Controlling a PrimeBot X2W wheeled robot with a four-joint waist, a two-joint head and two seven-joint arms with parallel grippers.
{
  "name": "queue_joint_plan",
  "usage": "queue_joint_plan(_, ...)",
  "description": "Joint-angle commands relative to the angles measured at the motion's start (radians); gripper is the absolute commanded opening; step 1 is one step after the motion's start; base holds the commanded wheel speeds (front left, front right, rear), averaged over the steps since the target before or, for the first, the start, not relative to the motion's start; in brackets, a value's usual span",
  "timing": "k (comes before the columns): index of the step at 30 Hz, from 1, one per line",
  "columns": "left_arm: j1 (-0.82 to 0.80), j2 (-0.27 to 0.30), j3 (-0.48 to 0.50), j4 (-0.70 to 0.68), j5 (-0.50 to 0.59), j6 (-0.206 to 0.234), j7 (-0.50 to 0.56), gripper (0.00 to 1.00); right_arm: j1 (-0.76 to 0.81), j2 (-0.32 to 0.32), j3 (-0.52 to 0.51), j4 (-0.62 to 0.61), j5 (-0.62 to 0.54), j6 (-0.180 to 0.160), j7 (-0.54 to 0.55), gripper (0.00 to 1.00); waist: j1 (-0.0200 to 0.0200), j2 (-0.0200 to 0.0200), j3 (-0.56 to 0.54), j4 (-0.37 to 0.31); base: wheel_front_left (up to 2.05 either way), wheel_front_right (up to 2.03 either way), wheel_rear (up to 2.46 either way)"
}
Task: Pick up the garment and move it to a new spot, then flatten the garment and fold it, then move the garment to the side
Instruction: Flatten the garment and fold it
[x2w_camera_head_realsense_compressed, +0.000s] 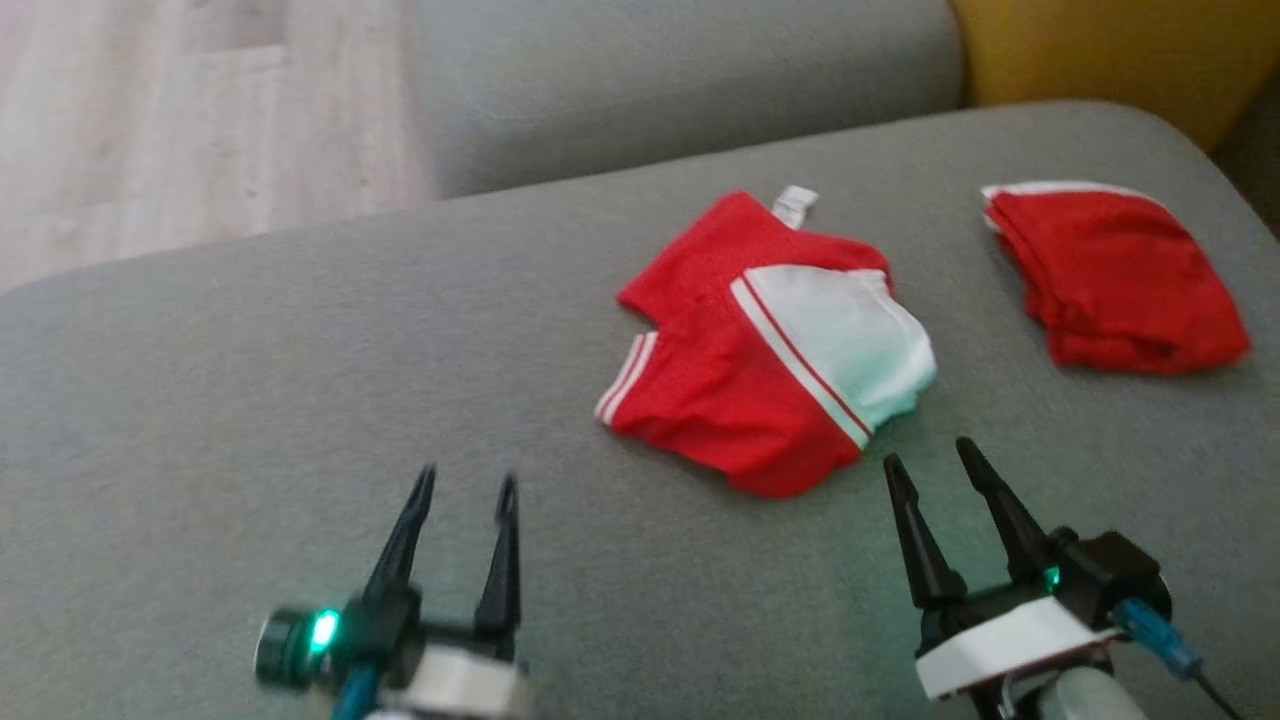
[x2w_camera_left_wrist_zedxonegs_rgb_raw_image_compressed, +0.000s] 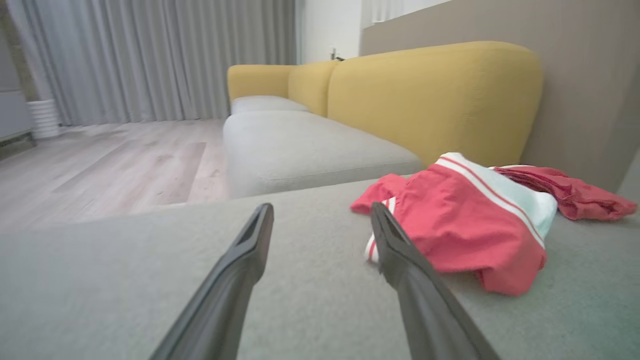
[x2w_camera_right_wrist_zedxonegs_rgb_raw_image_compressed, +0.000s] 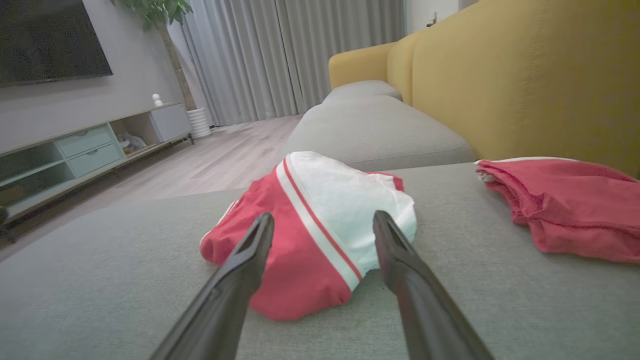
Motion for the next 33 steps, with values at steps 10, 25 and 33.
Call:
queue_joint_plan(10,-0.476,-0.004,-0.020,0.351,0.056,-0.090,-0.010,1.00,-0.147,-0.020,0.060,-0.065,0.004,-0.001,-0.006,1.00,0.0000,0.0000,0.211,-0.188,0.00,0.00,0.00)
queue_joint_plan(25,-0.669,-0.004,-0.185,0.732,-0.056,-0.167,0.017,0.00,-0.169,-0.006,0.072,-0.045,0.010,-0.001,-0.006,1.00,0.0000,0.0000,0.245,-0.268,0.00,0.00,0.00)
queue_joint_plan(33,-0.774,-0.004,-0.286,0.573,-0.076,-0.178,-0.009,0.00,-0.159,0.005,0.077,-0.036,0.010,-0.001,-0.006,1.00,0.0000,0.0000,0.172,-0.261,0.00,0.00,0.00)
